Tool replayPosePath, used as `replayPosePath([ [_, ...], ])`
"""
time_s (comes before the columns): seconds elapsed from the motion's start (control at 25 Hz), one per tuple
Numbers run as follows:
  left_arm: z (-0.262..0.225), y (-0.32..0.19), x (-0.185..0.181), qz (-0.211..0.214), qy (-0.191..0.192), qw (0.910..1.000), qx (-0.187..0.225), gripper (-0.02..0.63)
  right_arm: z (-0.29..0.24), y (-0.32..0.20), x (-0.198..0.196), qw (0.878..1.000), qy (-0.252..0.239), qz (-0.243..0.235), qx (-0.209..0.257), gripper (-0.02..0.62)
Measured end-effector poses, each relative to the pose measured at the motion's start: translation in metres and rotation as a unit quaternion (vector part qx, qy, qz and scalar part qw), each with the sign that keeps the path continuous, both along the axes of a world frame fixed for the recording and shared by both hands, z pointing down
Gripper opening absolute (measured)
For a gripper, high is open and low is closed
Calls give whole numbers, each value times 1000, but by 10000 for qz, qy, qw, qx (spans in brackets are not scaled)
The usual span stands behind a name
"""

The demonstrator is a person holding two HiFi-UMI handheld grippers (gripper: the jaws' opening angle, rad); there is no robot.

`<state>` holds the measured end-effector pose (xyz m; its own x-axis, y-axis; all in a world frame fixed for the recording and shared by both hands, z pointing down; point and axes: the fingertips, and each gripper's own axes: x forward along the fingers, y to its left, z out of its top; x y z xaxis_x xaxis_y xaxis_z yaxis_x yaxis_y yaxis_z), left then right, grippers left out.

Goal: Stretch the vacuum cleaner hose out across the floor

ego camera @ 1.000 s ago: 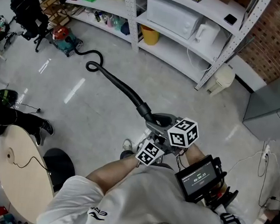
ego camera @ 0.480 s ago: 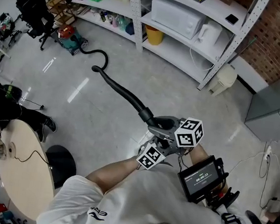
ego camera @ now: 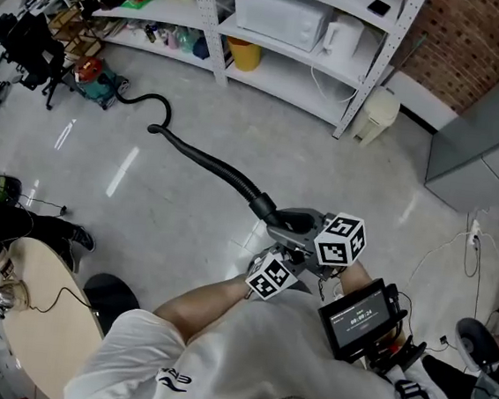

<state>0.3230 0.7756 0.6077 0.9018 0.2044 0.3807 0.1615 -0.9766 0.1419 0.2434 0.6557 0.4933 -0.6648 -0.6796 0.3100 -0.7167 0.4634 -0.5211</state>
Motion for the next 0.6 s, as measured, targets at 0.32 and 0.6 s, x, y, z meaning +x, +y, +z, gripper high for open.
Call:
replayPosePath([
  [0.32, -2, 50, 1, 607, -29, 9981, -95, 138, 0, 41, 10, 9983, 132, 569, -86, 169],
  [0.6, 2, 83, 24, 923, -147, 9956, -109, 138, 2, 71, 38, 9971, 121, 747, -113, 169],
])
